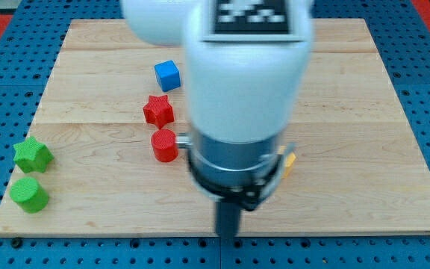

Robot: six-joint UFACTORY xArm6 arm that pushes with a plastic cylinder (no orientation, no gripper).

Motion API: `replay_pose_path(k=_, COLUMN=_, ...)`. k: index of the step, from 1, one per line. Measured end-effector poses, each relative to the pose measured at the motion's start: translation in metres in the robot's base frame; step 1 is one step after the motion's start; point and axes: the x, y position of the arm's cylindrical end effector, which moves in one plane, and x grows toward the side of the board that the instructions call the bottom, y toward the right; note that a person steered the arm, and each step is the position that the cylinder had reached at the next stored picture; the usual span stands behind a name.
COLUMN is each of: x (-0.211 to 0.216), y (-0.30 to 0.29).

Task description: Push green circle to yellow hexagon

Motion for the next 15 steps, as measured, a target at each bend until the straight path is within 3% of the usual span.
replay_pose_path(k=2, x=0.0, y=-0.243)
replay_pose_path(k=3, x=-0.003, y=-0.298)
replay_pose_path(k=9, x=-0.062, y=-0.219)
replay_pose_path(k=10, x=-0.093, y=-0.242)
replay_pose_path(k=11, x=-0.093, y=-0.214)
replay_pose_path(k=13, x=-0.058, y=-0.091)
replay_pose_path(k=15, x=-0.041, y=-0.161)
